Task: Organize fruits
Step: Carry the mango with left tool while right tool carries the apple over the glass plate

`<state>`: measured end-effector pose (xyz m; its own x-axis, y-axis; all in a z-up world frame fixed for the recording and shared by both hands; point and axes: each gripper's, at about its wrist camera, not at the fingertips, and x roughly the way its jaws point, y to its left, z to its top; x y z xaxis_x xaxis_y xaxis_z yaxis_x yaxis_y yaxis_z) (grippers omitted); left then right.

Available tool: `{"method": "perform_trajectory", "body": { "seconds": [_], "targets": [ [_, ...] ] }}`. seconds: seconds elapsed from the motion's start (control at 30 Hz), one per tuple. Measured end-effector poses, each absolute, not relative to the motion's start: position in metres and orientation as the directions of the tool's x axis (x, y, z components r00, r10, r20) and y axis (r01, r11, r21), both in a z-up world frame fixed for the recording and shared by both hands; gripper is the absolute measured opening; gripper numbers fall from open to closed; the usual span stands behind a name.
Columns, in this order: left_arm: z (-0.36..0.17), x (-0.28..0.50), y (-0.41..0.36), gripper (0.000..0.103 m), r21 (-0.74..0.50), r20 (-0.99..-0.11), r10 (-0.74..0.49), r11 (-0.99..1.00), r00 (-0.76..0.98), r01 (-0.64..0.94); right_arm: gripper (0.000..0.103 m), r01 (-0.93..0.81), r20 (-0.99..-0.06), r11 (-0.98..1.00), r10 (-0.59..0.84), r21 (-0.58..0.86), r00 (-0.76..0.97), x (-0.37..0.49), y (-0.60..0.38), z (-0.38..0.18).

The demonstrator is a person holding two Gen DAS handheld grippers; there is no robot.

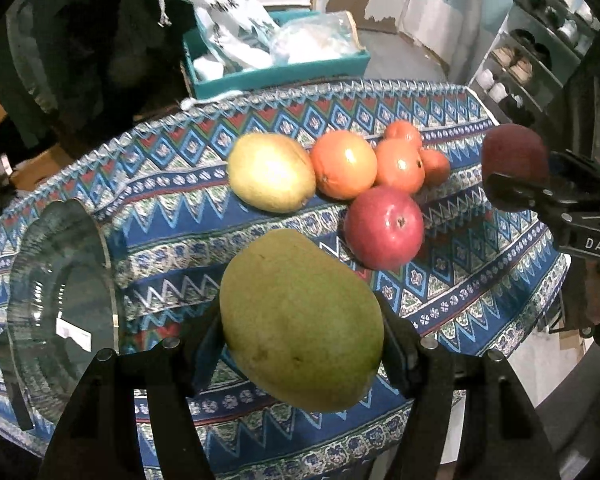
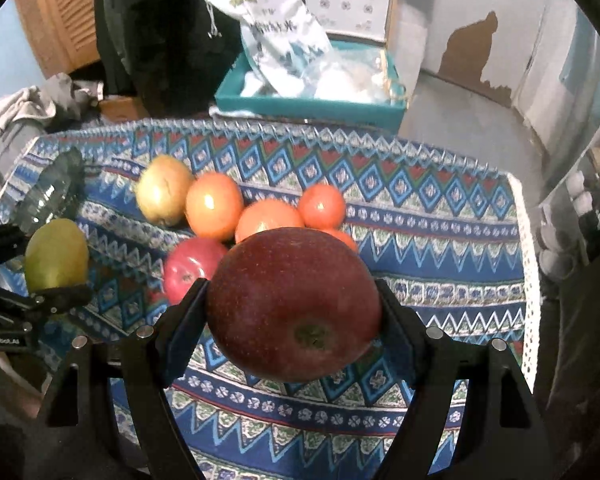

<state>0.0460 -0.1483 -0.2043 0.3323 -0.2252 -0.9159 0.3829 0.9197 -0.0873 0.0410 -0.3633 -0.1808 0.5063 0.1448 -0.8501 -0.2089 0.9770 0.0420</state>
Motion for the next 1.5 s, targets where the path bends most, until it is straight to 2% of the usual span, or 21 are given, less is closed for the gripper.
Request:
{"method": "perform_trajectory", "body": {
  "seconds": [0.87, 1.5],
  "targets": [
    [-0.128, 0.03, -0.103, 0.069, -0.08, -0.831, -0.253, 0.936, 0.495, 0.343, 0.079, -0.274, -0.738, 0.958, 0.246, 0.085, 0.628, 0.04, -0.321, -0.102],
    [-0.11, 0.027, -0.047, 0.069, -0.107, -0.796, -0.244, 0.957, 0.553, 0.268, 0.079, -0.38, -0.712, 0.92, 0.329, 0.095, 0.62, 0.055, -0.25, -0.081]
  ]
}}
